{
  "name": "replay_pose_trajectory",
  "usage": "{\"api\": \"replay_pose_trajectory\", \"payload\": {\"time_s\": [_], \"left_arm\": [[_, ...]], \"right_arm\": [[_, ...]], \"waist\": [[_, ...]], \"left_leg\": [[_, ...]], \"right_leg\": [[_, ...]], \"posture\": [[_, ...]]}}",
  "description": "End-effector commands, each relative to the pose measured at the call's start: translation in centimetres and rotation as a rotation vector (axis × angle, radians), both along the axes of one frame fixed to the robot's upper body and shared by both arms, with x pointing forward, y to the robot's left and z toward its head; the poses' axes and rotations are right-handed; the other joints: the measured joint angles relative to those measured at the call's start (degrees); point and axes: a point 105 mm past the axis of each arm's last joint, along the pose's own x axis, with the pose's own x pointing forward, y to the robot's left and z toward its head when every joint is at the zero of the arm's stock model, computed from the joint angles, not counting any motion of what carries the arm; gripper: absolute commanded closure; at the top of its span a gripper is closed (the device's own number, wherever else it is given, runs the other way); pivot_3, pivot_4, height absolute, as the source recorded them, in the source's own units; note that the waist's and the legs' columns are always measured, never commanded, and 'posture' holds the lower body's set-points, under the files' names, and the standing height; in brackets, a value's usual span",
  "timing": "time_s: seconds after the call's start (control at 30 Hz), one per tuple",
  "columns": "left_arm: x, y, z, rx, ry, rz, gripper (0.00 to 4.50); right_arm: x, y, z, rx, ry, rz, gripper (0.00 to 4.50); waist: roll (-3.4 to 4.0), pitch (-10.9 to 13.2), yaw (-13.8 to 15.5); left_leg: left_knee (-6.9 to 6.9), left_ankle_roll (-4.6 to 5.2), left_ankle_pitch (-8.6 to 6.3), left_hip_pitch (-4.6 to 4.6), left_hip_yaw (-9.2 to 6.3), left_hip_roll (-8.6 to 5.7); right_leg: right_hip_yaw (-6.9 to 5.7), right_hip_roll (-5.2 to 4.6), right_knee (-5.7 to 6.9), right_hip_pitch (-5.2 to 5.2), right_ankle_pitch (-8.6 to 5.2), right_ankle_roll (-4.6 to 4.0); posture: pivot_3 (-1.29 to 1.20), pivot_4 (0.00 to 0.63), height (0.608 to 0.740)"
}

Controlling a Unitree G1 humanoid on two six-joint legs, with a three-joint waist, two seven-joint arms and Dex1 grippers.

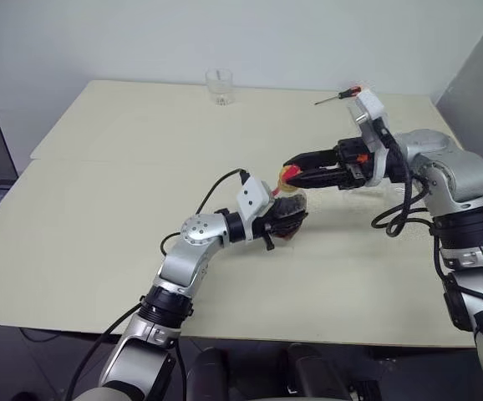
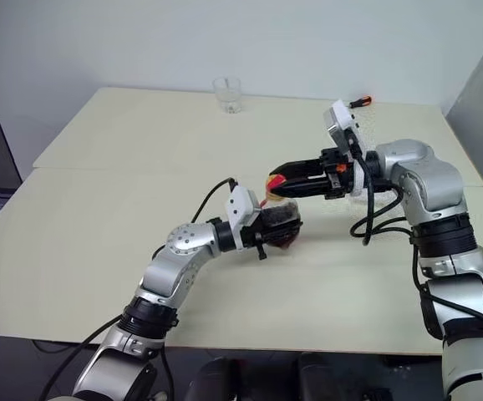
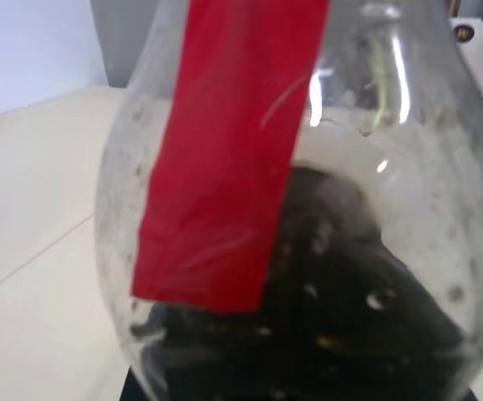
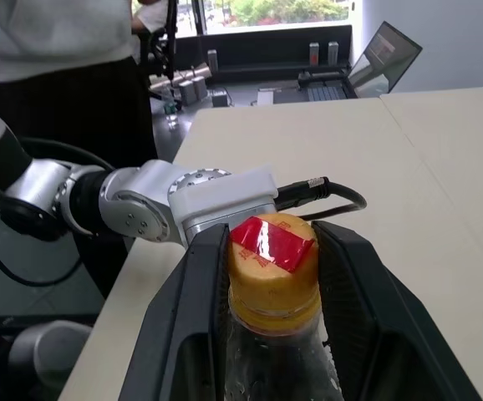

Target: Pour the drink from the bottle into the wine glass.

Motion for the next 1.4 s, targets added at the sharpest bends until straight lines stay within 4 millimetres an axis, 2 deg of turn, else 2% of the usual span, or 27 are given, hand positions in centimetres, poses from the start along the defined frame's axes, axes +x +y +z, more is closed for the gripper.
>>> {"api": "replay_pose_trajectory", "payload": {"time_s": [0.03,0.17,0.23,0.33,0.5,0.63,0.93,1.03,1.13,1.3,1.37,1.4], "left_arm": [[-0.4,-0.3,0.8,-0.014,-0.035,-0.018,3.37],[-0.4,-0.5,0.8,-0.012,-0.034,-0.031,3.38],[-0.4,-0.6,0.9,-0.009,-0.036,-0.037,3.38],[-0.2,-0.5,1.0,-0.008,-0.038,-0.032,3.38],[0.5,0.3,1.0,-0.009,-0.037,0.015,3.38],[2.0,1.3,1.6,-0.031,-0.042,0.09,3.38],[3.4,2.5,1.6,-0.045,-0.04,0.157,3.38],[3.4,2.3,1.7,-0.047,-0.043,0.149,3.38],[3.2,2.1,1.7,-0.048,-0.044,0.134,3.38],[2.7,1.6,1.7,-0.038,-0.045,0.091,3.38],[2.4,1.4,1.5,-0.022,-0.048,0.066,3.38],[2.4,1.4,1.5,-0.019,-0.048,0.062,3.38]], "right_arm": [[-1.2,-1.3,3.9,0.127,-0.059,0.004,3.3],[-1.9,-1.7,4.0,0.132,-0.054,0.003,3.3],[-1.5,-2.2,4.0,0.126,-0.061,-0.05,3.3],[-0.4,-3.5,3.1,0.101,-0.077,-0.216,3.3],[1.1,-7.3,0.8,0.147,-0.057,-0.552,3.31],[1.1,-12.3,-3.4,0.221,0.037,-0.944,3.31],[-1.3,-18.1,-10.5,0.258,0.162,-1.593,3.31],[-2.1,-20.8,-14.0,0.24,0.238,-1.82,3.31],[-2.9,-23.4,-17.7,0.146,0.305,-1.999,3.31],[-3.1,-24.8,-18.3,0.175,0.31,-2.065,3.31],[-3.1,-25.2,-18.5,0.162,0.304,-2.068,2.59],[-3.1,-25.2,-18.5,0.16,0.305,-2.059,2.39]], "waist": [[0.0,0.0,0.0],[0.0,0.0,-0.01],[0.0,0.0,-0.05],[0.0,0.0,0.0],[0.0,-0.01,0.02],[-0.03,-0.02,0.21],[0.08,-0.06,-0.28],[0.08,-0.06,-0.16],[0.08,-0.06,-0.11],[0.14,-0.09,-0.15],[0.14,-0.1,-0.17],[0.14,-0.1,-0.17]], "left_leg": [[0.0,0.0,0.0,0.0,0.0,0.0],[0.0,0.0,0.0,0.0,-0.01,0.0],[0.0,0.0,0.0,0.0,-0.01,0.01],[0.0,0.0,0.0,0.0,-0.02,0.0],[0.0,0.0,0.0,0.0,-0.02,-0.02],[0.0,-0.01,0.0,0.0,-0.14,-0.01],[0.0,-0.02,0.01,0.08,-0.03,-0.02],[-0.02,-0.02,0.01,0.08,-0.01,-0.03],[-0.01,-0.02,0.01,0.07,0.02,-0.08],[-0.01,-0.01,0.01,0.08,0.03,-0.15],[-0.02,-0.01,0.0,0.07,0.02,-0.14],[-0.03,-0.01,0.0,0.07,0.01,-0.13]], "right_leg": [[-0.01,-0.01,-0.02,0.01,0.0,0.0],[-0.01,-0.02,-0.02,0.02,0.0,0.0],[-0.01,0.0,0.0,0.01,0.0,0.0],[-0.02,-0.01,0.01,0.01,0.0,0.0],[0.0,-0.04,-0.02,0.06,0.0,0.02],[0.03,-0.05,-0.05,0.13,-0.02,0.08],[0.05,0.0,0.03,0.1,-0.14,0.37],[0.05,-0.01,0.02,0.1,-0.14,0.37],[0.06,-0.05,-0.02,0.11,-0.14,0.37],[0.1,-0.1,-0.01,0.12,-0.14,0.38],[0.09,-0.08,-0.01,0.11,-0.14,0.38],[0.09,-0.07,-0.01,0.11,-0.14,0.38]], "posture": [[0.0,0.15,0.74],[0.0,0.15,0.74],[0.0,0.15,0.74],[0.0,0.15,0.74],[0.0,0.15,0.74],[0.0,0.15,0.74],[0.0,0.15,0.74],[0.0,0.15,0.74],[0.0,0.15,0.74],[0.0,0.15,0.74],[0.0,0.15,0.74],[0.0,0.15,0.74]]}}
